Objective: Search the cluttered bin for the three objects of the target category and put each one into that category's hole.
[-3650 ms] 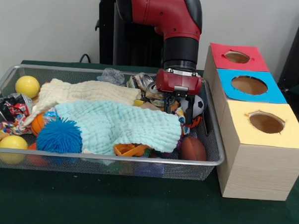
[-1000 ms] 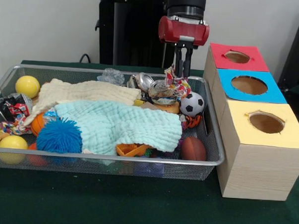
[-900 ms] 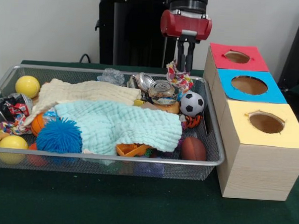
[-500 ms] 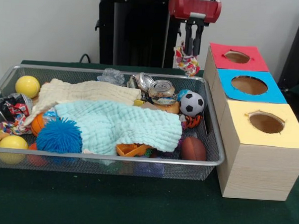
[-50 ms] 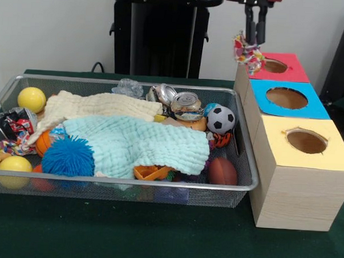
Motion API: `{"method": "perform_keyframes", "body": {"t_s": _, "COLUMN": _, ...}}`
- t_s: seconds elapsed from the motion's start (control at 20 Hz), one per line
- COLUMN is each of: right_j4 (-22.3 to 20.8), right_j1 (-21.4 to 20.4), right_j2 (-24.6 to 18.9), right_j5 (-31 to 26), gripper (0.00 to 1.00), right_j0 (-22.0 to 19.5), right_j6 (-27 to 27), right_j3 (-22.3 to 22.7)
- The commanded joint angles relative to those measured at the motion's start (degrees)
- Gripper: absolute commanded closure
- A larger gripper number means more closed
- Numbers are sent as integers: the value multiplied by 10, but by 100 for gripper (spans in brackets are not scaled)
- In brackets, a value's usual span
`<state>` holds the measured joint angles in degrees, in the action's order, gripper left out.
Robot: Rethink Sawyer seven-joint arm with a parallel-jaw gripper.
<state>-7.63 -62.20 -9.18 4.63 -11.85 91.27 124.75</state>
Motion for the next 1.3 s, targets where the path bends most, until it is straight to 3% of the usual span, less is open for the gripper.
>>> {"method": "perform_keyframes", "body": {"t_s": 0.05, "right_j4": 42, "right_j1": -18, "right_j2": -113, "right_j5": 39, "gripper": 100, "right_j0": -37, "right_j6": 212, "right_j3": 39}}
{"method": "perform_keyframes", "body": {"t_s": 0.3, "right_j4": 47, "right_j1": 3, "right_j2": -81, "right_j5": 80, "gripper": 100, "right_j0": -14, "right_j6": 209, "right_j3": 30}}
{"method": "perform_keyframes", "body": {"t_s": 0.95, "right_j4": 57, "right_j1": 144, "right_j2": 1, "right_j5": 236, "gripper": 100, "right_j0": 40, "right_j6": 183, "right_j3": -41}}
{"method": "perform_keyframes", "body": {"t_s": 1.3, "right_j4": 65, "right_j1": 163, "right_j2": 15, "right_j5": 278, "gripper": 100, "right_j0": 45, "right_j6": 175, "right_j3": -52}}
